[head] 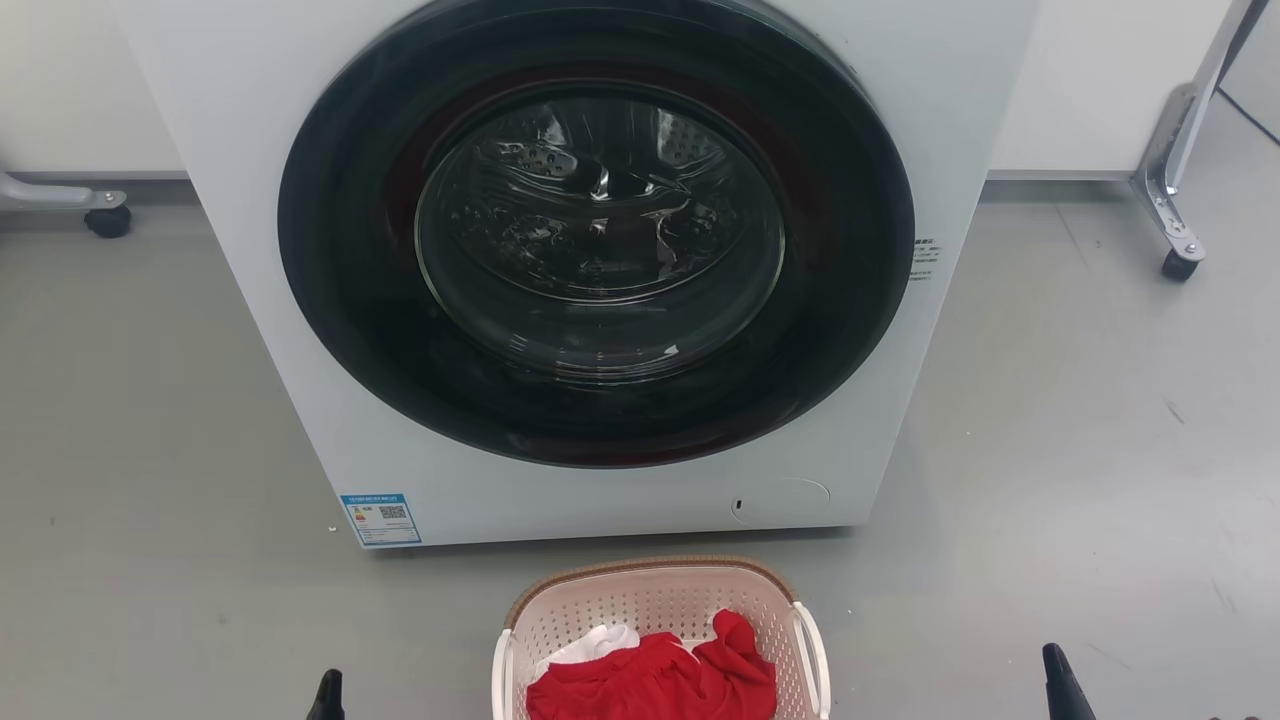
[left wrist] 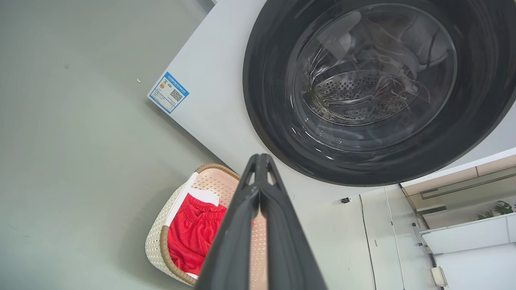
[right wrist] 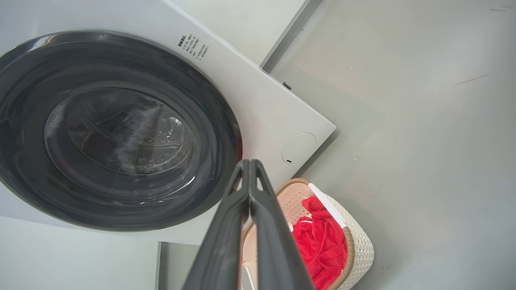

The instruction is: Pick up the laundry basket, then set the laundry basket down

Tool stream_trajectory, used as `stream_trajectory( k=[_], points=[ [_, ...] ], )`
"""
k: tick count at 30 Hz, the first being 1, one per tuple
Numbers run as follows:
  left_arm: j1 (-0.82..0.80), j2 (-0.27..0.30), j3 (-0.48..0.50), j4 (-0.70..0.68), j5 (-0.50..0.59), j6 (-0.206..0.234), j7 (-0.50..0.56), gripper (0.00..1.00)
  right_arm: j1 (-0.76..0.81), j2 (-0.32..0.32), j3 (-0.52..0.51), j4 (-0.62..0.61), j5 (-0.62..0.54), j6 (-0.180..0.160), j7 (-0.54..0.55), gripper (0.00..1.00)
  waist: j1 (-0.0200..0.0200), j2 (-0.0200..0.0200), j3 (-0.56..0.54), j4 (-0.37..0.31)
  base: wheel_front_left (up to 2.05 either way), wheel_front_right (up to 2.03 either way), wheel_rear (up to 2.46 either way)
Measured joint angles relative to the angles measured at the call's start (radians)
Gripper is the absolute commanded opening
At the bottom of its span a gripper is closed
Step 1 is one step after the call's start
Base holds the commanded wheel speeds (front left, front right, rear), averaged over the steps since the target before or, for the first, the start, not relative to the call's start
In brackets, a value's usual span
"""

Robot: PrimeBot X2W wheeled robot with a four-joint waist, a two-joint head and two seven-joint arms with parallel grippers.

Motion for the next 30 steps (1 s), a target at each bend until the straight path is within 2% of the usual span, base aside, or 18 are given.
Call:
stream_trajectory(
  k=[30],
  points=[
    [-0.061,-0.007,0.083,0.009,-0.390,-0.079,0.104,0.00,-0.060,0.002,-0.119,0.029,0.395,0.075,0.098,0.00,0.0000,0.0000,-0.005,0.006,0.00,0.00,0.00]
  ],
)
